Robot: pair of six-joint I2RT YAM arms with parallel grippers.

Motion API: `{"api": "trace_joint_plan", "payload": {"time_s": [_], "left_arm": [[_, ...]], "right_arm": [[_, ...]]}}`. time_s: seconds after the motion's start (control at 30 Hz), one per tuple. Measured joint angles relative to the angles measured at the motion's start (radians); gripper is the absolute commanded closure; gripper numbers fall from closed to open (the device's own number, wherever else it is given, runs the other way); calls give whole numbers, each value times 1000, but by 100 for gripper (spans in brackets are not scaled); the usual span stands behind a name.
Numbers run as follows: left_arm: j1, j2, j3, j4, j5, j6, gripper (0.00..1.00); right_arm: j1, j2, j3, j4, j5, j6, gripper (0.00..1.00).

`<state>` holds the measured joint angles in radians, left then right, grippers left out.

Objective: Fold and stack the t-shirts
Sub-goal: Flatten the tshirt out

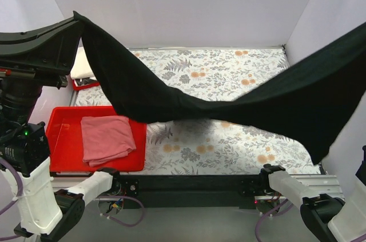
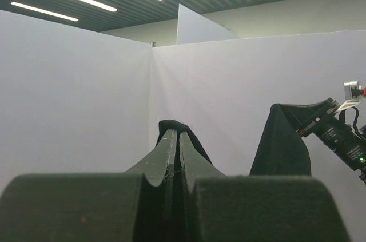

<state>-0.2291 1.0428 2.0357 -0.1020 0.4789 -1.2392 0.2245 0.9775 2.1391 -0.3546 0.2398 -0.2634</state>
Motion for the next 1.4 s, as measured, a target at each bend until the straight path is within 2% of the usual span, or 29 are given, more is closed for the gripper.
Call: {"api": "trace_joint_plan", "payload": {"time_s": [0.1,0.2,0.37,0.5,0.63,0.77,0.9,1.07,1.23,1.4], "left_arm": [[0,5,16,-7,11,-21,100],[0,12,-2,0,19,-42,100],[0,51,-131,59,15,-38,100],[-6,183,-255,121,-5,-11,100],[-13,457,-330,176,-38,9,100],[-15,813,-345,172,-77,31,100],[-15,1083,-286,119,-117,55,100],[-15,1383,5,39,-168,79,100],[-15,1489,170,24,-233,105,100],[-15,1505,203,52,-282,114,99]], "right_arm": [[0,-13,6,-4,11,-3,99],[0,-51,-76,7,29,-3,99],[0,-91,-347,65,122,-3,99],[0,-71,-631,145,206,3,99],[0,16,-883,212,283,21,99],[0,141,-1012,271,343,29,99],[0,258,-1043,347,379,39,99],[0,446,-1009,446,411,46,99],[0,698,-942,509,434,45,99],[1,817,-870,543,468,37,99]]}}
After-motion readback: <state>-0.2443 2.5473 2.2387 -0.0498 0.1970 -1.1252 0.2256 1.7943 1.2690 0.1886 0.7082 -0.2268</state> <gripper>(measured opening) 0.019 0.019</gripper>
